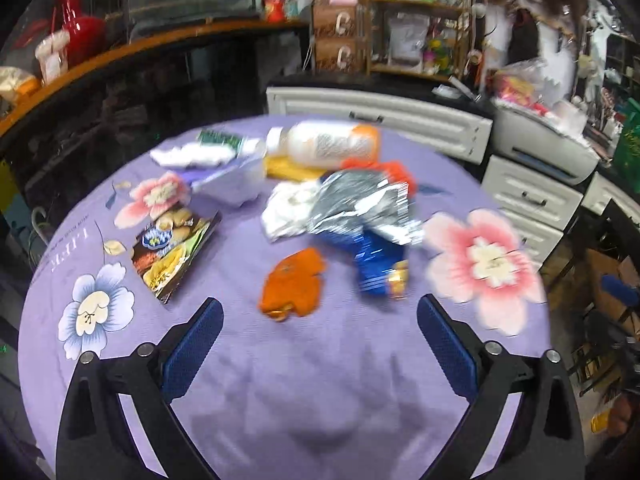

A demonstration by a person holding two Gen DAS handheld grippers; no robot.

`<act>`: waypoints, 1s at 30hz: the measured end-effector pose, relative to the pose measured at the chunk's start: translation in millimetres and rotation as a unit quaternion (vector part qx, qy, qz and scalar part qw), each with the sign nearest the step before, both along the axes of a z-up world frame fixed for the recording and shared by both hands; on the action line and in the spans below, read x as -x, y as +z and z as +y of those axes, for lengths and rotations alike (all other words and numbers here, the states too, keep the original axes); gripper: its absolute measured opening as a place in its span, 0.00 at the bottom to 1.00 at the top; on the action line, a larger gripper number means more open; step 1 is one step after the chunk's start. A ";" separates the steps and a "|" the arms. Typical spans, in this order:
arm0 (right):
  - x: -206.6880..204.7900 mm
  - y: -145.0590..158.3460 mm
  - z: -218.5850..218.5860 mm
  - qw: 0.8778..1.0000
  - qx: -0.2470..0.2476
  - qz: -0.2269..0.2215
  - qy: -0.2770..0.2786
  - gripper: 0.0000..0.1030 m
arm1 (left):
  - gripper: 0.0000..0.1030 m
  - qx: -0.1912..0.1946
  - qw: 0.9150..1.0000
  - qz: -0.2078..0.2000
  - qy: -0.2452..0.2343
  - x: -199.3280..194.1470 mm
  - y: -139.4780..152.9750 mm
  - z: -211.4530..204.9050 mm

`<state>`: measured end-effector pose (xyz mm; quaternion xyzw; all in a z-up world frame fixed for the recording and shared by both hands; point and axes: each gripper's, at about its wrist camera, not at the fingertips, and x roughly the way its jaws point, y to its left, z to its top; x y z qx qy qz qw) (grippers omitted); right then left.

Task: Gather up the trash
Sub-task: 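Grasp the orange peel on the cloth with the left tool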

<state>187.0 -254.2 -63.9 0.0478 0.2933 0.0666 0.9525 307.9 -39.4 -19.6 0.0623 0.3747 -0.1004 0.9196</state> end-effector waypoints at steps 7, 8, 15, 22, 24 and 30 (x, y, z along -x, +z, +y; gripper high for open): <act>-1.5 6.2 19.1 1.000 0.012 -0.001 0.011 0.80 | 0.75 -0.029 0.999 0.044 -0.006 -39.9 -31.0 -3.3; -1.3 6.6 20.6 1.000 0.014 0.001 0.011 0.80 | 0.75 -0.032 0.998 0.048 -0.008 -42.7 -33.2 -4.6; -7.6 10.4 23.8 1.000 0.017 0.003 0.008 0.80 | 0.57 -0.037 0.997 0.066 -0.004 -57.0 -44.3 -5.1; -31.1 15.1 37.5 0.999 -0.010 0.014 0.031 0.80 | 0.34 0.006 0.997 0.072 0.013 -56.7 -41.7 15.3; -40.0 15.5 44.1 0.999 -0.020 0.021 0.040 0.80 | 0.32 0.016 0.997 0.070 0.014 -53.2 -40.5 19.8; -64.4 17.1 69.9 0.996 -0.033 0.036 0.075 0.80 | 0.30 0.054 0.997 0.056 0.021 -32.4 -27.9 38.6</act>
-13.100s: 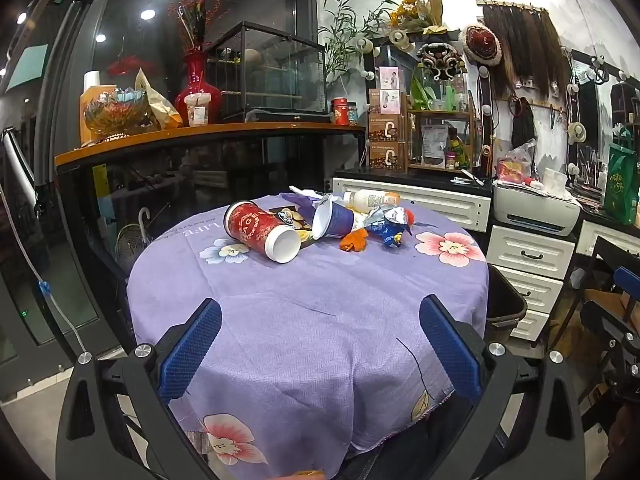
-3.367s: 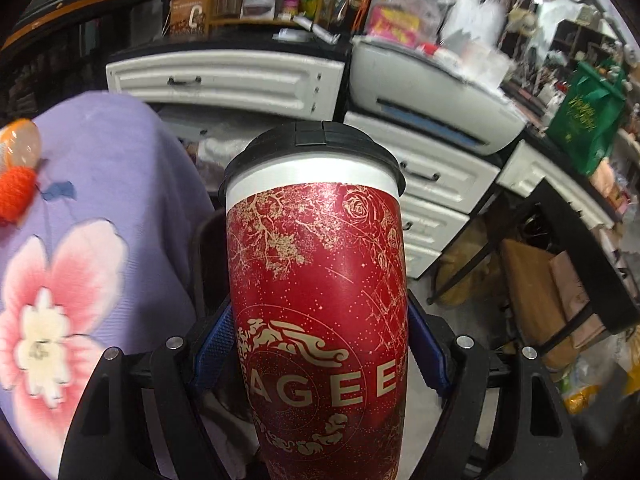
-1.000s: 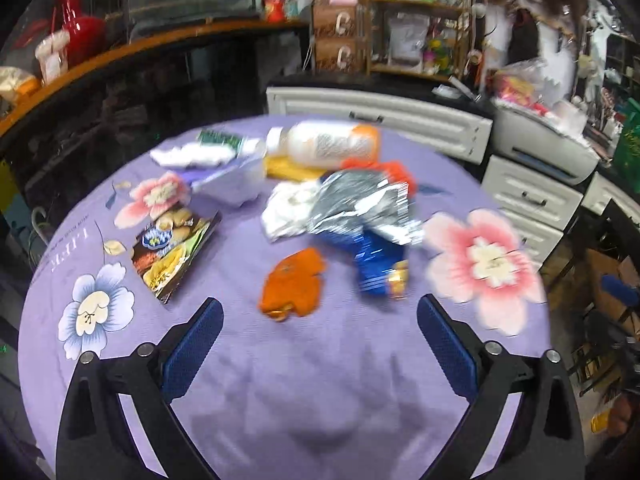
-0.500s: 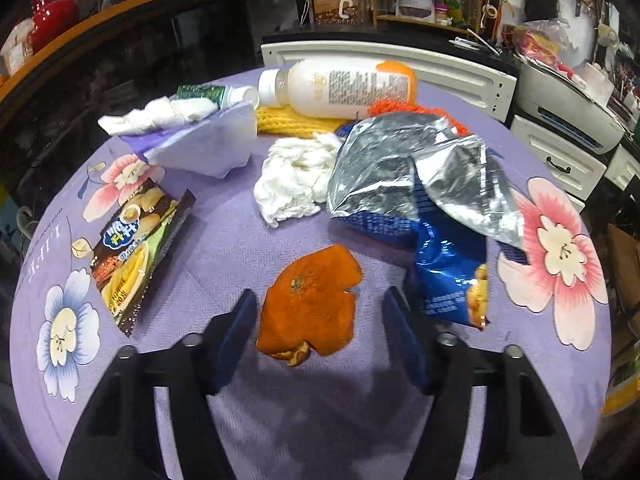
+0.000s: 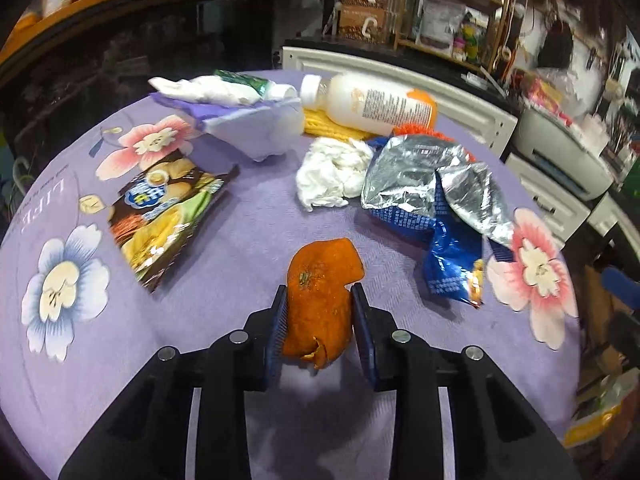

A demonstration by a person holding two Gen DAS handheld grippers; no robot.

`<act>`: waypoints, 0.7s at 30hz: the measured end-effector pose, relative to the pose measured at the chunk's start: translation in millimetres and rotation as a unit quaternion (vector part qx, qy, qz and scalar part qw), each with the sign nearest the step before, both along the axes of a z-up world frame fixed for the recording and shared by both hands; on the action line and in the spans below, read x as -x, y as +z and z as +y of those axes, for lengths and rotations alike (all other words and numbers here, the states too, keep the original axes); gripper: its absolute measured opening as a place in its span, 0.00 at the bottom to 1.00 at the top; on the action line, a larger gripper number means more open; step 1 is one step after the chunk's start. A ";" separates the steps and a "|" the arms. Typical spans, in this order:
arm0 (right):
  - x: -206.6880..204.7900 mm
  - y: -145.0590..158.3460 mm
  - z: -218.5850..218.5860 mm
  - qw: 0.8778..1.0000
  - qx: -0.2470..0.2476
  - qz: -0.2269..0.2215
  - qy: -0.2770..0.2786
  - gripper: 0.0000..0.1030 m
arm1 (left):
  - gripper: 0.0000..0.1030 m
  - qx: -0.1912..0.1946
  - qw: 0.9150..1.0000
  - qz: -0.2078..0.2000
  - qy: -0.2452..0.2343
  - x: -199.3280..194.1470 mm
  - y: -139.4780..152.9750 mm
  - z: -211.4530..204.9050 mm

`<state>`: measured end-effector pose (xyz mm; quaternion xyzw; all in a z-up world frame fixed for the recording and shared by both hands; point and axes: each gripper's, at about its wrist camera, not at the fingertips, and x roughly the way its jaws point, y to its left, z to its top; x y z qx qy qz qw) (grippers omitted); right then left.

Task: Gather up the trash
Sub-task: 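Grasp the orange peel on the cloth with the left tool, then grasp the foil snack bag with the right tool while the left tool holds the peel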

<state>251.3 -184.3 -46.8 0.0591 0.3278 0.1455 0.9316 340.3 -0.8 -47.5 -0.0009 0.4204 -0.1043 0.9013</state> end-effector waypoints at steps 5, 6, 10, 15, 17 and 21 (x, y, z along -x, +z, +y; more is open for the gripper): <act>-26.7 4.5 27.6 0.999 0.017 0.011 0.030 0.80 | 0.30 0.019 1.000 -0.020 -0.001 25.0 14.2 9.2; -32.4 5.1 33.5 0.999 0.024 0.012 0.035 0.80 | 0.30 0.023 0.999 -0.023 -0.001 28.6 16.1 11.0; -56.6 -1.2 54.5 0.997 0.060 0.029 0.046 0.80 | 0.30 0.027 0.999 -0.032 0.002 42.0 18.8 14.4; -86.3 -14.1 73.7 0.992 0.104 0.046 0.047 0.79 | 0.30 0.029 0.999 -0.035 0.009 50.7 18.1 19.4; -96.0 -20.2 77.3 0.991 0.114 0.054 0.043 0.76 | 0.30 0.033 0.999 -0.033 0.008 52.3 16.7 21.8; -103.8 -28.1 83.8 0.988 0.131 0.063 0.045 0.63 | 0.30 0.036 0.999 -0.031 0.004 55.4 14.2 21.3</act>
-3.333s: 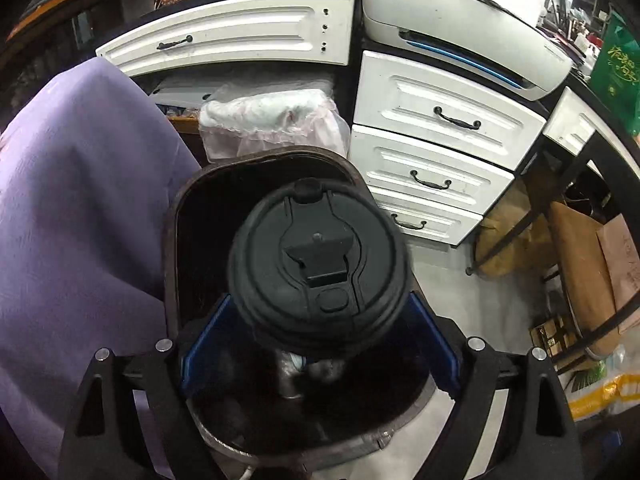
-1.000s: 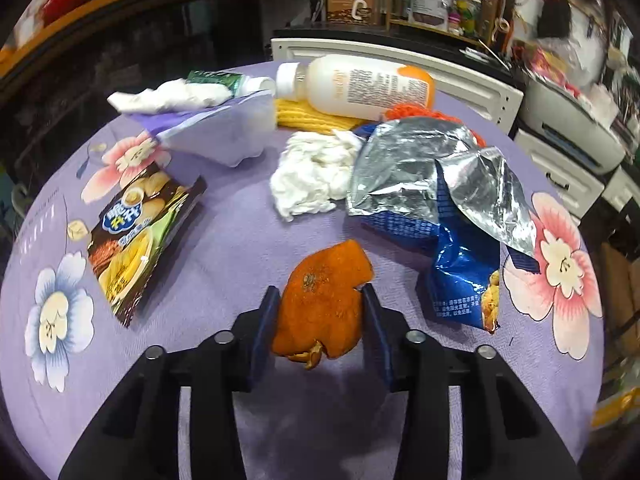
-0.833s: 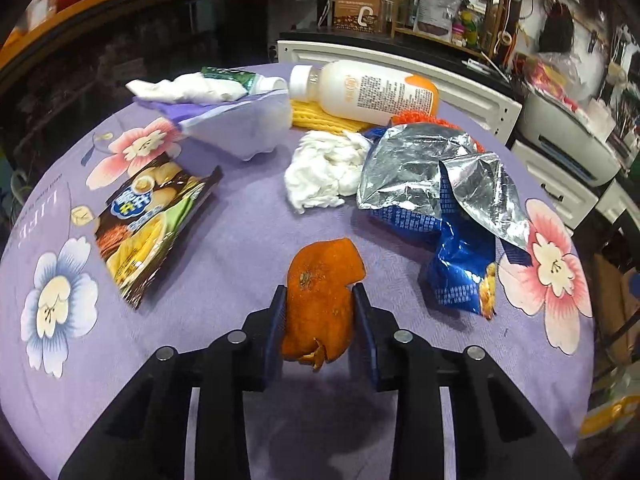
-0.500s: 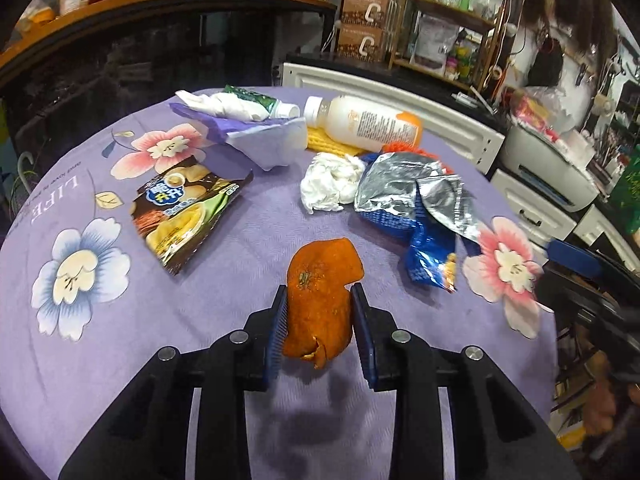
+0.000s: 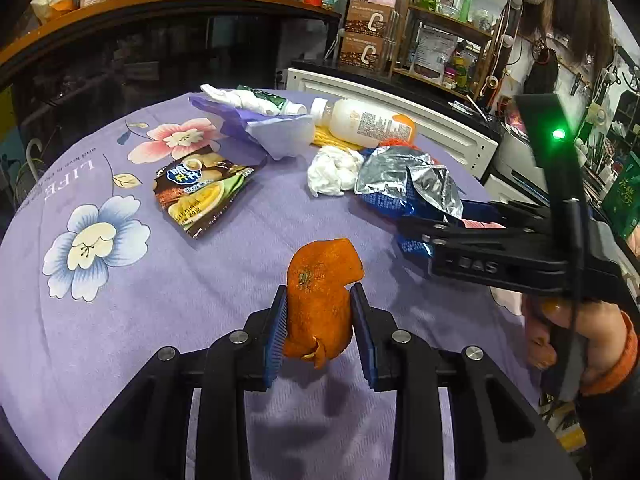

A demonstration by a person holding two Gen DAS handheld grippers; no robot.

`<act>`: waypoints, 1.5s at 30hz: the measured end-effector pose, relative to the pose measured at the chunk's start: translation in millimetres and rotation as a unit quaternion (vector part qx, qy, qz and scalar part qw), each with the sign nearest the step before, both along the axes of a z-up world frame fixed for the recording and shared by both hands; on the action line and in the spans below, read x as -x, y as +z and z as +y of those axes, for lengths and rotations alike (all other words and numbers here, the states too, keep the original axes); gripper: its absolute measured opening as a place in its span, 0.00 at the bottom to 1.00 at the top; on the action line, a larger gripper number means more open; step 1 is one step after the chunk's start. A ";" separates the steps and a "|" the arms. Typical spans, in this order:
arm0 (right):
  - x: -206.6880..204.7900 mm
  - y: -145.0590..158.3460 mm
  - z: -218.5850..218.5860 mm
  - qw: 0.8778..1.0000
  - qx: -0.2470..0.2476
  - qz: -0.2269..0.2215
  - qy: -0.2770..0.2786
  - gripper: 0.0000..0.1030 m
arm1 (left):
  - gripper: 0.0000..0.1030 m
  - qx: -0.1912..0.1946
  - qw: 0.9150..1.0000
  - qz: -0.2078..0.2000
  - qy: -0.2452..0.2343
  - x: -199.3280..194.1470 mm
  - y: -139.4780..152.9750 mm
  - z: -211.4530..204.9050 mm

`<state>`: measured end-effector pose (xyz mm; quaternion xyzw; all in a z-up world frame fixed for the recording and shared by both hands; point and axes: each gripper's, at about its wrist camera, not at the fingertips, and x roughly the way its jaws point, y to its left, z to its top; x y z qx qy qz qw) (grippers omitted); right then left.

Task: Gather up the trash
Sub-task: 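Grasp the foil snack bag with the right tool while the left tool holds the peel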

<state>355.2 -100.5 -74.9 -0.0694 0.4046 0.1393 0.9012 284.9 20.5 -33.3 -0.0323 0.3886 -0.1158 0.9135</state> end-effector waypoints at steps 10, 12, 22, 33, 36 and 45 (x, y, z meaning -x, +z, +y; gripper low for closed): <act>5.8 -8.7 -4.5 1.000 -0.012 0.010 -0.001 0.32 | 0.31 0.006 1.000 -0.001 -0.005 6.9 -1.8 -2.2; 10.4 -6.9 -7.8 1.000 -0.020 0.004 -0.001 0.32 | 0.30 0.008 1.000 -0.001 -0.006 7.9 -1.9 -2.9; 56.7 5.9 -32.6 0.998 -0.048 -0.041 0.006 0.31 | 0.30 0.008 1.000 -0.015 -0.013 19.8 6.8 -15.9; 115.5 18.7 -88.1 0.993 -0.075 -0.090 -0.018 0.31 | 0.30 0.006 0.998 -0.042 -0.046 39.8 21.2 -68.8; 132.8 22.4 -110.5 0.991 -0.084 -0.102 -0.032 0.31 | 0.30 0.005 0.997 -0.048 -0.066 45.4 24.0 -89.4; 168.2 21.5 -182.4 0.984 -0.079 -0.127 -0.102 0.31 | 0.31 0.002 0.990 -0.058 -0.126 56.2 27.1 -148.2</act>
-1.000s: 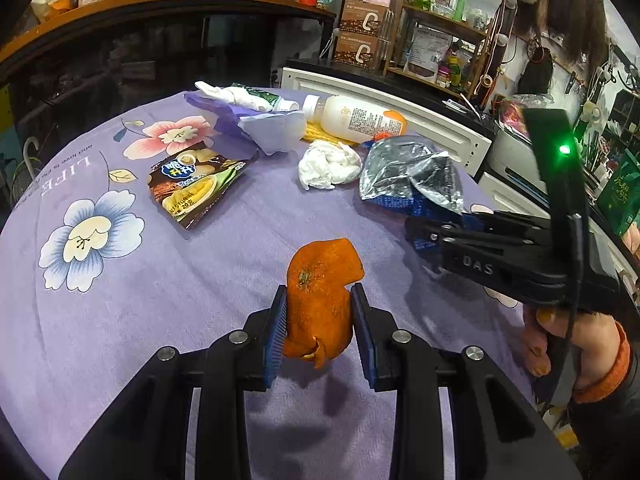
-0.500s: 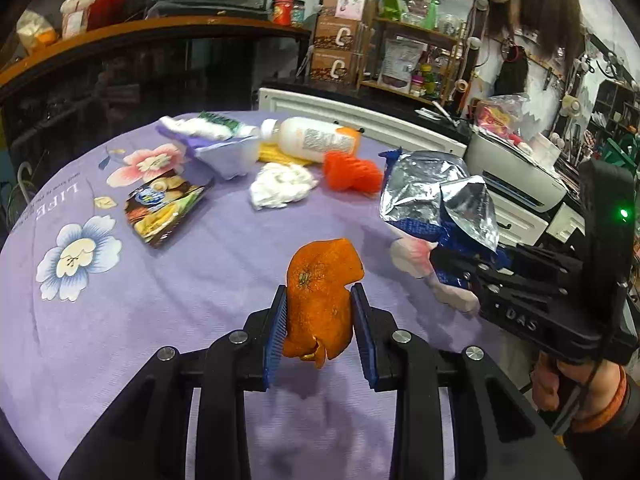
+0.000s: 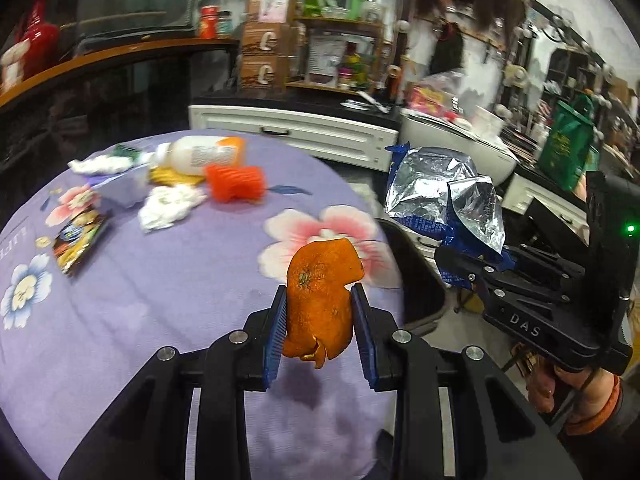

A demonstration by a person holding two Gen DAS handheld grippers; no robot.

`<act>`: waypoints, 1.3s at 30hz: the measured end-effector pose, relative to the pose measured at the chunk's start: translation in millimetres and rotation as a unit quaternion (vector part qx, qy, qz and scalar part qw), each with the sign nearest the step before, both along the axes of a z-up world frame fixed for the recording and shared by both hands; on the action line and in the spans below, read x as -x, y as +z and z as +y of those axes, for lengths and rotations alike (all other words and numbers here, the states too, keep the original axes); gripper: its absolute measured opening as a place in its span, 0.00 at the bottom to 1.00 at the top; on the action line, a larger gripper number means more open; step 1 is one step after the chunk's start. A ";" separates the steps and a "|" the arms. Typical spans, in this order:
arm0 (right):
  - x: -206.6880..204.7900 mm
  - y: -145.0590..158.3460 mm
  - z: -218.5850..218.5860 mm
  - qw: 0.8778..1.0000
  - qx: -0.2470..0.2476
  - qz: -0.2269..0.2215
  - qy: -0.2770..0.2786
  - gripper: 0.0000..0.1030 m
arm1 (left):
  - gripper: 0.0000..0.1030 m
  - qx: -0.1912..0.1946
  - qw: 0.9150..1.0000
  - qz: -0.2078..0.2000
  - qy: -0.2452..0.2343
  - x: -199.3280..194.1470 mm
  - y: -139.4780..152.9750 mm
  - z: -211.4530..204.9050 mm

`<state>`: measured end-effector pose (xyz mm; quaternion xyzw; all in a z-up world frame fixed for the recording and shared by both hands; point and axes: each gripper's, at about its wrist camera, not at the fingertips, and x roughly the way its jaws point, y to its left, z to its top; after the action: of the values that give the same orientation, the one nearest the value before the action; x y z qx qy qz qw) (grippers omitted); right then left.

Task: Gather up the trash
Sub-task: 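Grasp the foil snack bag with the right tool while the left tool holds the peel, then drop the foil bag and orange peel into the bin, opening both tools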

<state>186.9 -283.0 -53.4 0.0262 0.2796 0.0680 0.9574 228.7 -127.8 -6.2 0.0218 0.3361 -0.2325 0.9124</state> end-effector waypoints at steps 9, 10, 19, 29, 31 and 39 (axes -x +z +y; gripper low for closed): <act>1.3 -26.0 -63.0 0.997 -0.009 0.026 -0.066 0.31 | 0.30 -0.005 0.999 -0.002 -0.052 -6.4 -3.5 -63.8; -0.5 -29.9 -66.6 0.997 -0.009 0.029 -0.070 0.31 | 0.30 -0.006 0.998 -0.001 -0.055 -8.4 -4.5 -69.2; -58.1 -101.0 -105.5 0.989 -0.053 0.100 -0.093 0.31 | 0.31 -0.030 0.997 0.003 -0.075 -20.2 -14.1 -115.0; -99.4 -151.2 -113.6 0.983 -0.041 0.143 -0.106 0.35 | 0.30 -0.047 0.995 0.027 -0.083 -34.1 -31.8 -138.6; -103.6 -157.5 -114.7 0.982 -0.034 0.150 -0.109 0.58 | 0.31 -0.050 0.995 0.030 -0.084 -35.6 -35.5 -142.6; -87.0 -157.1 -126.3 0.982 -0.042 0.133 -0.126 0.70 | 0.31 -0.058 0.993 0.051 -0.091 -48.6 -49.2 -161.9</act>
<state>274.0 -409.2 -210.6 0.1099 0.3956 -0.0458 0.9107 277.2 -289.7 -55.4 0.0935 0.3921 -0.2956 0.8661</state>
